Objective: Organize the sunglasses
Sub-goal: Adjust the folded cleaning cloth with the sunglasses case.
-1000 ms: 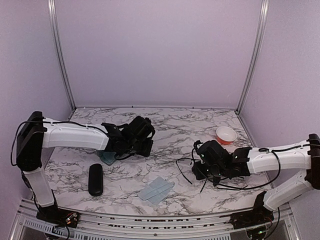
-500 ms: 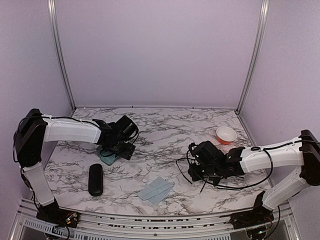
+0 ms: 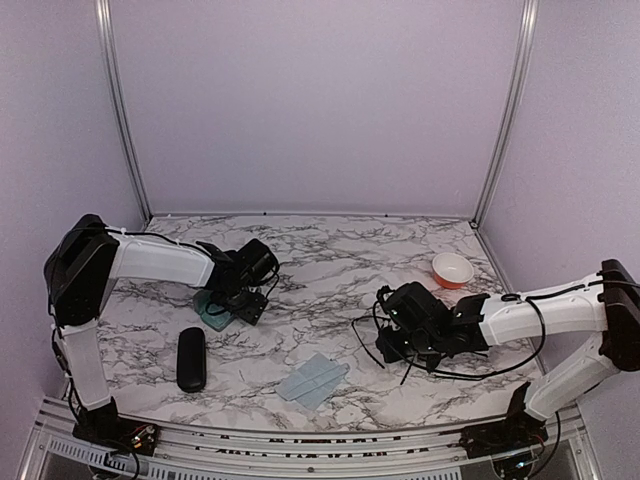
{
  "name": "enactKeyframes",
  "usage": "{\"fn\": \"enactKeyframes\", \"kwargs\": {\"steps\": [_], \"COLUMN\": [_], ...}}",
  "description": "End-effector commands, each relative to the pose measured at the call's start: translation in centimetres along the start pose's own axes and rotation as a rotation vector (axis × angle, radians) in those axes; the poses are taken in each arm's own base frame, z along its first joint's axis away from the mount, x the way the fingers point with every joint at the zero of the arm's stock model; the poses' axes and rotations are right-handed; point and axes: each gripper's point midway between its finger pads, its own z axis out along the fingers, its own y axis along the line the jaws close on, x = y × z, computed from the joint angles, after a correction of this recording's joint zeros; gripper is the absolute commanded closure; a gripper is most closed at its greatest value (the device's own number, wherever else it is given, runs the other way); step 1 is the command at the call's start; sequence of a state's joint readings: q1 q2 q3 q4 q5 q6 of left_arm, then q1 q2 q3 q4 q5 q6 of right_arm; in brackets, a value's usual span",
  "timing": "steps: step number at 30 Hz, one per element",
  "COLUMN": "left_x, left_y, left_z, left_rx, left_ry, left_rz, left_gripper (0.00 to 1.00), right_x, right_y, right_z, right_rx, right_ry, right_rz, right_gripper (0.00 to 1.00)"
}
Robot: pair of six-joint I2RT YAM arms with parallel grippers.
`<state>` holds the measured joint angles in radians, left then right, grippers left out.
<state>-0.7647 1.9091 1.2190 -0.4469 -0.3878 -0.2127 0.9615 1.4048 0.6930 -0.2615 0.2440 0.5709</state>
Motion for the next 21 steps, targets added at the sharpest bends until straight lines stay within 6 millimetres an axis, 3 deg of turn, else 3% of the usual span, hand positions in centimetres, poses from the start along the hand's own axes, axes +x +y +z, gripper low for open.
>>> {"fn": "enactKeyframes", "kwargs": {"steps": [1,13,20,21], "left_x": [0.5,2.6,3.4,3.2], "left_y": [-0.2,-3.4,-3.1,-2.2], "left_z": [0.9,1.4,1.9,2.1], "left_rx": [-0.01,0.213,0.286,0.293], "left_ry": [0.039,0.15,0.203,0.203], "left_rz": [0.039,-0.004,-0.099,-0.131], "left_gripper": [0.27,0.32,0.32,0.32], "right_x": [-1.3,-1.5,-1.5,-1.4], "right_y": [0.9,1.3,1.2,1.1], "right_z": [0.1,0.6,0.5,0.4], "right_rx": [-0.02,-0.02,-0.018,-0.016], "right_ry": [-0.027,-0.018,-0.018,-0.017], "right_rz": [-0.002,-0.025,-0.027,-0.026], "right_gripper": [0.75,0.76,0.77,0.77]}}
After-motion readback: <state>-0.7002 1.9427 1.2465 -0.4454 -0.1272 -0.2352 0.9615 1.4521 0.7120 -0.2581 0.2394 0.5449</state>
